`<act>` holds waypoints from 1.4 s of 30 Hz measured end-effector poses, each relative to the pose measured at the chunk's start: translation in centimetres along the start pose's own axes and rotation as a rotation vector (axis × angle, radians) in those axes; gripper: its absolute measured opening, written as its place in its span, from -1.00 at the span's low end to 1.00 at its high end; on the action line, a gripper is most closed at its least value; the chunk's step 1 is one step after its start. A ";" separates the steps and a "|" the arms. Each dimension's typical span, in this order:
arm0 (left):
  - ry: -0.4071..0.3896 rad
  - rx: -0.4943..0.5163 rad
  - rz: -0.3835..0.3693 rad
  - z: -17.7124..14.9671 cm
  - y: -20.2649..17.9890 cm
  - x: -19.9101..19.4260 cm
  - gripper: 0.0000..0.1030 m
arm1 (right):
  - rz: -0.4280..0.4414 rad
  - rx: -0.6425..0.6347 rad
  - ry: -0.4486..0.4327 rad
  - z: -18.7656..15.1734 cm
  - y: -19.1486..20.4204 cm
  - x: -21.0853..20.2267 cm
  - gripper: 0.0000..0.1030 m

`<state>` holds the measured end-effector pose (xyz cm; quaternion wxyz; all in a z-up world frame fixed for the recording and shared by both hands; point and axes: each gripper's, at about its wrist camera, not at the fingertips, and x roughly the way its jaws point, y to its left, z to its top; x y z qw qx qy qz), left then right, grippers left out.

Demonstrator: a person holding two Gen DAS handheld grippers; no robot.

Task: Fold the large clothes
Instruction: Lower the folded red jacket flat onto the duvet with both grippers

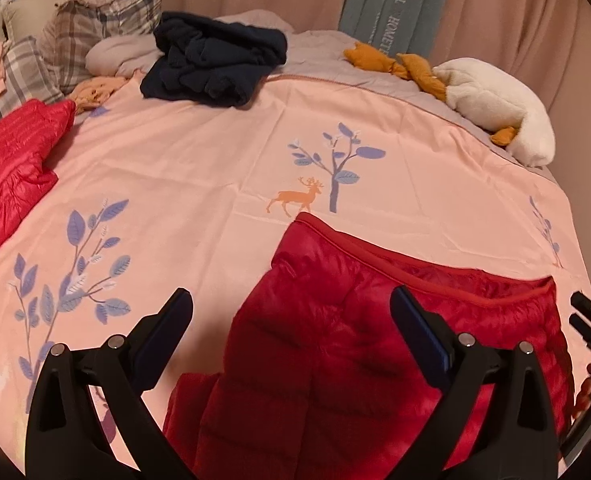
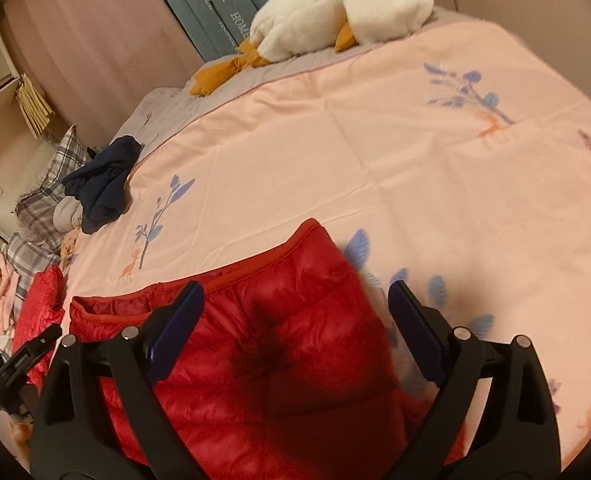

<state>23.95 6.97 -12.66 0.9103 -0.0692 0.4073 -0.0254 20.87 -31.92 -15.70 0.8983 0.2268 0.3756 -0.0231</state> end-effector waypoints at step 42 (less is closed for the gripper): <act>0.042 0.167 -0.066 -12.8 -0.7 -5.6 0.93 | -0.060 -0.382 -0.013 -15.0 5.9 -7.7 0.83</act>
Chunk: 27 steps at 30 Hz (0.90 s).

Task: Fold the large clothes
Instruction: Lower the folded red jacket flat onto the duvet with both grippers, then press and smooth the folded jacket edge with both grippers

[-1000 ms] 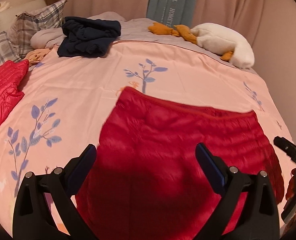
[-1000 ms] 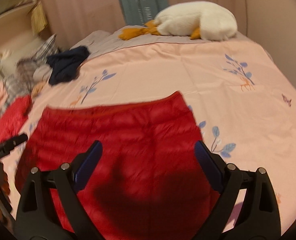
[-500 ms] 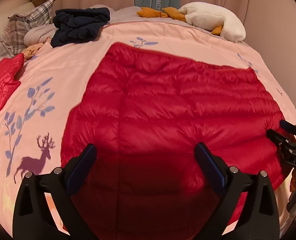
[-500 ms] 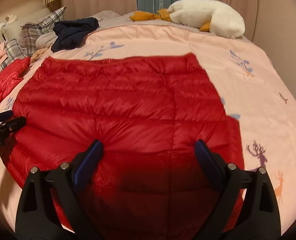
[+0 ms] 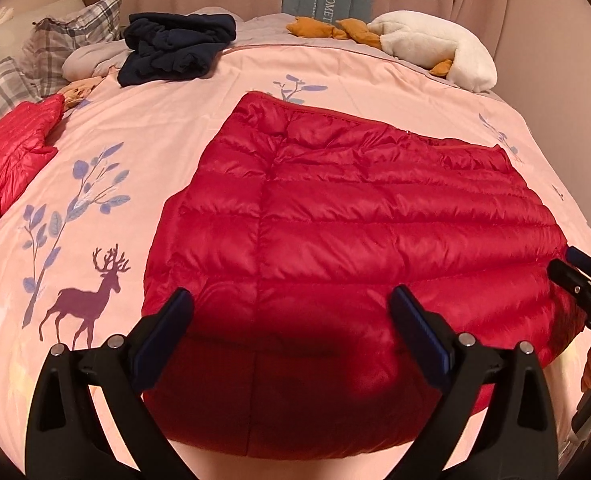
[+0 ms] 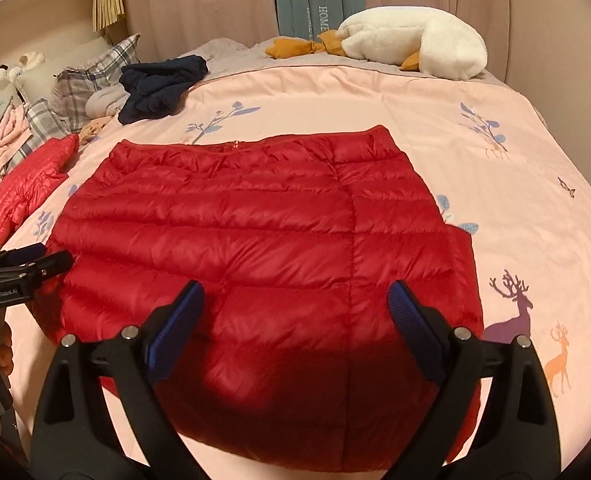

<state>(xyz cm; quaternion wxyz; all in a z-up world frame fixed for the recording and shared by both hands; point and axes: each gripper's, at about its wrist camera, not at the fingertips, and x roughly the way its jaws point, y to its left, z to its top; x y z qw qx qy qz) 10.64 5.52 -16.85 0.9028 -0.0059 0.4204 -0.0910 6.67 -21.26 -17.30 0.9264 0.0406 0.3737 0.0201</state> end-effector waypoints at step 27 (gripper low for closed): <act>0.053 -0.019 -0.022 -2.0 0.4 0.1 0.93 | -0.009 0.031 0.070 -1.9 -2.0 0.8 0.86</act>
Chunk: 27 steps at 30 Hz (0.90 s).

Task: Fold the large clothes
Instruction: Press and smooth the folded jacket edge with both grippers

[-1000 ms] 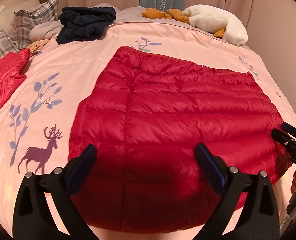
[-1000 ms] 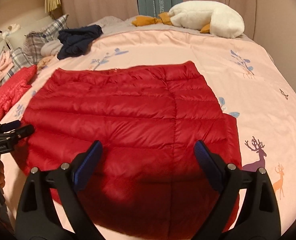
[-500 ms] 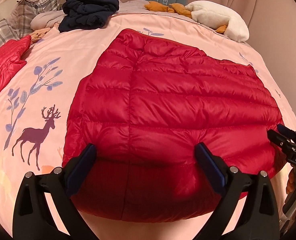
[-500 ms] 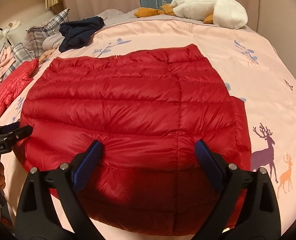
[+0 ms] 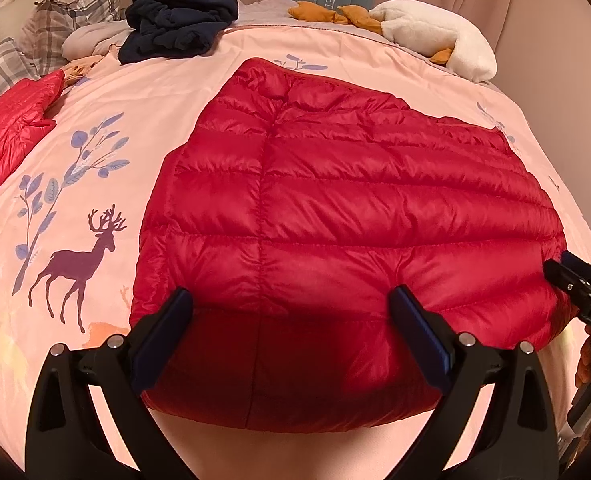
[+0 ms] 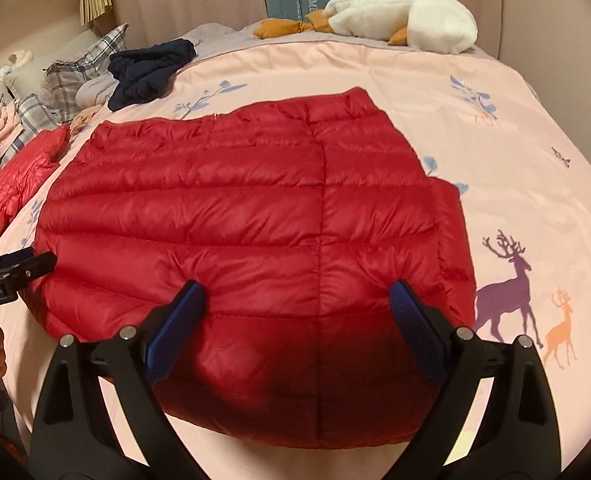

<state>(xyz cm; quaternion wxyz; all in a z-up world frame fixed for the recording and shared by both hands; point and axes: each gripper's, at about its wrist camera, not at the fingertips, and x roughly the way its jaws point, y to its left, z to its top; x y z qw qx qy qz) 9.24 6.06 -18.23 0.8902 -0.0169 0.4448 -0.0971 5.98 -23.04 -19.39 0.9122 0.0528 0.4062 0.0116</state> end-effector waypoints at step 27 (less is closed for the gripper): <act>0.011 0.013 0.005 -0.7 0.1 0.0 0.93 | -0.017 0.049 0.012 -0.6 -2.0 -0.6 0.89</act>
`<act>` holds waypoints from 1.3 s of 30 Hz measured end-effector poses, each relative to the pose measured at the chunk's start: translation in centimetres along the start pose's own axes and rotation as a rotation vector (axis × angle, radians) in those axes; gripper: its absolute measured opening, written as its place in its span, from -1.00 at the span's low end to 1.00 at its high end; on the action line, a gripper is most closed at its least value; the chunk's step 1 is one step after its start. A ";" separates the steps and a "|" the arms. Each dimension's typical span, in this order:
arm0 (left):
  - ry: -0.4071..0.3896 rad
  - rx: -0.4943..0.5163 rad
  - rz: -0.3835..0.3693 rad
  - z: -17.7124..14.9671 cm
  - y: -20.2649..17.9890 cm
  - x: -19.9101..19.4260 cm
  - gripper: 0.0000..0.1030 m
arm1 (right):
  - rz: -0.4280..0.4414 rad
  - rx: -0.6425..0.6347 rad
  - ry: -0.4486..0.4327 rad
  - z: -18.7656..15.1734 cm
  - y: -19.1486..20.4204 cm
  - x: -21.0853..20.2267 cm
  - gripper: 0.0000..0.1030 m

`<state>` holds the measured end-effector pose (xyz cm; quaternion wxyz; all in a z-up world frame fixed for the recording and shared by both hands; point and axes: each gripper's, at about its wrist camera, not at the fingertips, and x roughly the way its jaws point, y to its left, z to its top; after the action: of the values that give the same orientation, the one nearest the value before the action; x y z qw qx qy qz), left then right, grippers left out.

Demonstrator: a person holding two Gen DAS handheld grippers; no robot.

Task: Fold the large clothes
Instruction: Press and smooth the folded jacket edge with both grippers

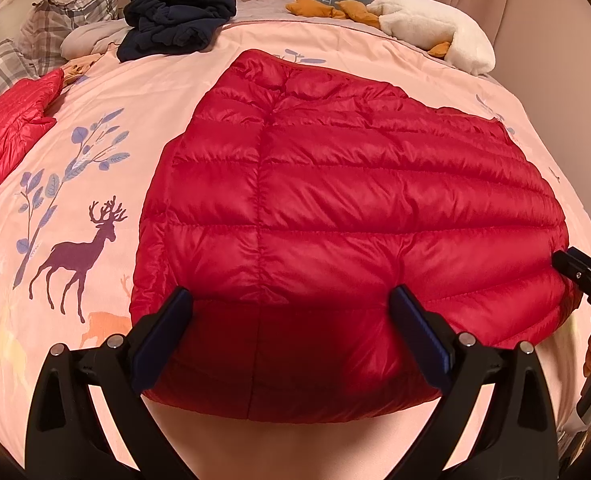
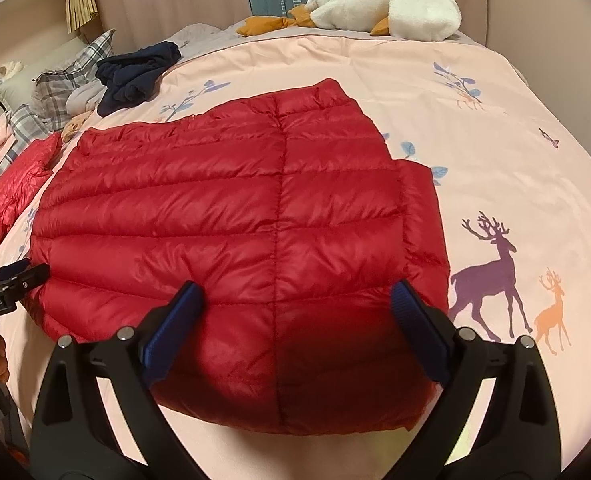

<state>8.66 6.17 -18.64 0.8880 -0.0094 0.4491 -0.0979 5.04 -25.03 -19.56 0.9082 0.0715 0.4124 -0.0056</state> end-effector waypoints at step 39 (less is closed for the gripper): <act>0.012 0.017 0.018 -1.5 -0.2 -0.9 0.93 | -0.002 0.023 -0.003 -0.7 -0.9 -0.4 0.89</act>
<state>6.93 6.27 -18.80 0.8862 0.0025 0.4537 -0.0938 4.20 -25.86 -19.78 0.9079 0.0813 0.4110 -0.0114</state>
